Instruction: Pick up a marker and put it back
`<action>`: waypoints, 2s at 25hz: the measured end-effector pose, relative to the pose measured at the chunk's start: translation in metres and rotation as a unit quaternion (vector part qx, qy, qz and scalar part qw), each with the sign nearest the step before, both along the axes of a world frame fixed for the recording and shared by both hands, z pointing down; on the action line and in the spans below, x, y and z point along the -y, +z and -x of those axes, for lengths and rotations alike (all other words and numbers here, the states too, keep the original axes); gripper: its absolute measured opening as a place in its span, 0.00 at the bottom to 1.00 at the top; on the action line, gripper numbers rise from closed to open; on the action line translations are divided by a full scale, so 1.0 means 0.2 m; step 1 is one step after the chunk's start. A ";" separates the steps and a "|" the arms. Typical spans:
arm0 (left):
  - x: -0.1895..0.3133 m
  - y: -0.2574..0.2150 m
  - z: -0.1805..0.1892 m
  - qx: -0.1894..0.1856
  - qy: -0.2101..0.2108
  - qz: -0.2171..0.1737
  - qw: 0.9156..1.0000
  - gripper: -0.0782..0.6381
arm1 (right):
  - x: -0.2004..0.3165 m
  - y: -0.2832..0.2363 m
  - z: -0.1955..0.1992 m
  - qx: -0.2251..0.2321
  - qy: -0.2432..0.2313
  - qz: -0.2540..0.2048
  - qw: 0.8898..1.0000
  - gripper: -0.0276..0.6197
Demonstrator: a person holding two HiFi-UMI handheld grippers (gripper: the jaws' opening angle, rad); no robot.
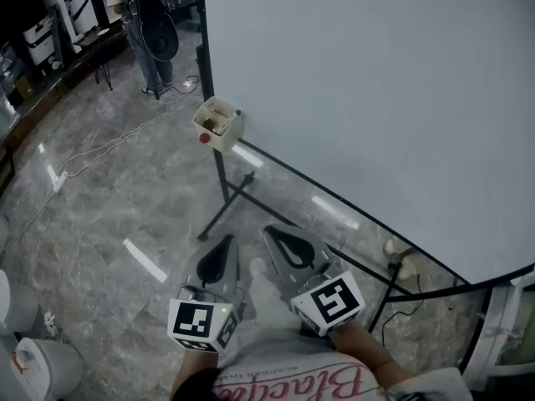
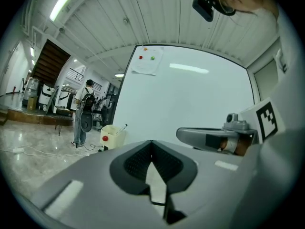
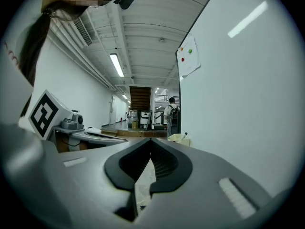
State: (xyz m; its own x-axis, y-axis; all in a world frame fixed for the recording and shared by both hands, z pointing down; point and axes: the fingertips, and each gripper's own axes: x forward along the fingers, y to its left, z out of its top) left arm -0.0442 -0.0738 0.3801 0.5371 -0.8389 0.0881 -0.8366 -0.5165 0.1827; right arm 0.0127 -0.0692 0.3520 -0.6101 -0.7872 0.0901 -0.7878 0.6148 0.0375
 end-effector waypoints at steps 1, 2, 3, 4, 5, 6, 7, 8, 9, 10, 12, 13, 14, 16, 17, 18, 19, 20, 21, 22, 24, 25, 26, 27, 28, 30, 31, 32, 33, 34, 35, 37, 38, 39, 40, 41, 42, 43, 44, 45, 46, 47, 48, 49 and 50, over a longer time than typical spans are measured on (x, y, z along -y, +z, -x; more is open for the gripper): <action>0.04 0.00 -0.01 0.000 -0.001 0.001 1.000 0.11 | 0.05 0.00 -0.01 0.001 0.002 0.000 1.000 0.05; 0.09 0.00 -0.01 0.000 -0.001 0.002 1.000 0.11 | 0.10 0.00 -0.02 0.001 0.005 0.001 1.000 0.05; 0.14 0.00 -0.02 0.001 -0.003 0.003 1.000 0.11 | 0.16 0.00 -0.03 0.002 0.008 0.004 1.000 0.05; 0.19 0.00 -0.02 0.002 -0.005 0.003 1.000 0.11 | 0.22 0.01 -0.04 0.002 0.010 0.006 1.000 0.05; 0.25 -0.01 -0.02 0.002 -0.009 0.003 1.000 0.11 | 0.28 0.01 -0.05 0.002 0.010 0.006 1.000 0.05; 0.32 -0.02 -0.02 0.003 -0.012 0.004 1.000 0.11 | 0.35 0.00 -0.06 0.003 0.009 0.004 1.000 0.05; 0.38 -0.03 -0.02 0.003 -0.016 0.004 1.000 0.11 | 0.41 -0.01 -0.06 0.005 0.008 0.003 1.000 0.05; 0.44 -0.05 -0.02 0.003 -0.020 0.003 1.000 0.11 | 0.48 -0.02 -0.07 0.007 0.008 0.003 1.000 0.05; 0.50 -0.07 -0.02 0.004 -0.024 0.002 1.000 0.11 | 0.55 -0.03 -0.08 0.008 0.007 0.006 1.000 0.05; 0.56 -0.08 -0.02 0.005 -0.029 0.002 1.000 0.11 | 0.62 -0.02 -0.09 0.009 0.005 0.011 1.000 0.09; 0.67 -0.10 -0.02 0.007 -0.040 0.001 0.999 0.11 | 0.75 0.00 -0.09 0.010 0.000 0.023 1.000 0.12; 0.71 -0.10 -0.01 0.008 -0.046 0.001 0.999 0.11 | 0.81 0.01 -0.09 0.010 -0.002 0.029 1.000 0.12; 0.74 -0.11 0.00 0.009 -0.051 0.001 0.999 0.11 | 0.85 0.02 -0.08 0.010 -0.005 0.034 0.999 0.13; 0.79 -0.11 0.01 0.012 -0.062 0.001 0.998 0.11 | 0.93 0.06 -0.07 0.013 -0.013 0.043 0.999 0.16; 0.81 -0.10 0.02 0.013 -0.066 0.000 0.998 0.11 | 0.97 0.09 -0.06 0.015 -0.015 0.047 0.999 0.17; 0.83 -0.09 0.02 0.015 -0.069 0.001 0.997 0.11 | 1.00 0.12 -0.05 0.018 -0.016 0.051 0.998 0.18; 0.86 -0.08 0.03 0.016 -0.072 0.002 0.997 0.11 | 1.04 0.15 -0.04 0.021 -0.015 0.055 0.998 0.18; 0.88 -0.07 0.04 0.018 -0.074 0.003 0.997 0.11 | 1.08 0.17 -0.03 0.023 -0.011 0.060 0.998 0.18; 0.90 -0.06 0.05 0.020 -0.077 0.005 0.997 0.11 | 1.12 0.20 -0.02 0.025 -0.007 0.067 0.997 0.18; 0.92 -0.05 0.06 0.021 -0.079 0.008 0.997 0.11 | 1.16 0.23 -0.01 0.027 -0.002 0.075 0.997 0.18; 0.96 -0.03 0.09 0.022 -0.085 0.012 0.996 0.11 | 1.22 0.28 0.00 0.030 0.002 0.094 0.995 0.21; 0.98 -0.03 0.11 0.022 -0.087 0.014 0.996 0.11 | 1.25 0.29 0.01 0.031 0.001 0.103 0.994 0.23; 1.00 -0.03 0.12 0.023 -0.088 0.016 0.996 0.11 | 1.26 0.30 0.02 0.033 -0.001 0.110 0.993 0.25; 1.01 -0.03 0.13 0.023 -0.088 0.017 0.996 0.11 | 1.28 0.31 0.04 0.034 -0.004 0.116 0.993 0.25; 1.03 -0.03 0.14 0.024 -0.087 0.019 0.996 0.11 | 1.29 0.31 0.05 0.035 -0.005 0.120 0.992 0.25; 1.05 -0.03 0.15 0.026 -0.082 0.021 0.996 0.11 | 1.31 0.31 0.07 0.038 -0.007 0.123 0.992 0.24; 1.07 -0.03 0.15 0.027 -0.078 0.022 0.996 0.11 | 1.32 0.31 0.09 0.040 -0.007 0.121 0.992 0.21; 1.08 -0.03 0.16 0.028 -0.075 0.021 0.997 0.11 | 1.33 0.30 0.11 0.041 -0.008 0.119 0.992 0.20; 1.10 -0.03 0.17 0.029 -0.074 0.021 0.997 0.11 | 1.34 0.29 0.13 0.042 -0.010 0.116 0.992 0.19; 1.11 -0.04 0.18 0.029 -0.073 0.021 0.997 0.11 | 1.34 0.28 0.15 0.043 -0.014 0.112 0.993 0.19; 1.12 -0.04 0.20 0.028 -0.074 0.020 0.997 0.11 | 1.34 0.26 0.18 0.043 -0.019 0.108 0.993 0.18; 1.13 -0.05 0.22 0.027 -0.075 0.019 0.997 0.11 | 1.34 0.24 0.23 0.042 -0.031 0.100 0.994 0.16; 1.13 -0.05 0.23 0.026 -0.075 0.019 0.997 0.11 | 1.34 0.23 0.25 0.040 -0.037 0.095 0.994 0.15; 1.14 -0.05 0.24 0.026 -0.075 0.019 0.997 0.11 | 1.34 0.21 0.26 0.039 -0.040 0.089 0.994 0.15; 1.14 -0.05 0.24 0.026 -0.075 0.018 0.997 0.11 | 1.33 0.19 0.27 0.040 -0.042 0.082 0.995 0.15; 1.14 -0.05 0.25 0.024 -0.075 0.017 0.997 0.11 | 1.32 0.16 0.27 0.041 -0.042 0.074 0.995 0.15; 1.15 -0.06 0.25 0.022 -0.075 0.014 0.997 0.11 | 1.32 0.11 0.26 0.044 -0.042 0.065 0.996 0.15; 1.15 -0.07 0.26 0.020 -0.074 0.012 0.997 0.11 | 1.31 0.07 0.25 0.046 -0.042 0.055 0.997 0.15; 1.16 -0.08 0.25 0.018 -0.073 0.008 0.997 0.11 | 1.30 0.02 0.23 0.049 -0.041 0.044 0.997 0.15; 1.16 -0.09 0.25 0.016 -0.071 0.004 0.997 0.11 | 1.30 -0.03 0.22 0.052 -0.041 0.033 0.997 0.15; 1.17 -0.11 0.24 0.015 -0.068 -0.001 0.998 0.11 | 1.29 -0.07 0.20 0.055 -0.039 0.022 0.997 0.15; 1.17 -0.12 0.23 0.014 -0.066 -0.007 0.998 0.11 | 1.29 -0.11 0.18 0.058 -0.038 0.011 0.998 0.15; 1.17 -0.14 0.22 0.013 -0.063 -0.013 0.998 0.11 | 1.28 -0.15 0.15 0.061 -0.036 0.000 0.998 0.15; 1.17 -0.16 0.22 0.010 -0.060 -0.021 0.998 0.11 | 1.28 -0.20 0.13 0.064 -0.034 -0.011 0.997 0.15; 1.17 -0.19 0.21 0.006 -0.056 -0.030 0.998 0.11 | 1.26 -0.24 0.12 0.067 -0.032 -0.021 0.997 0.15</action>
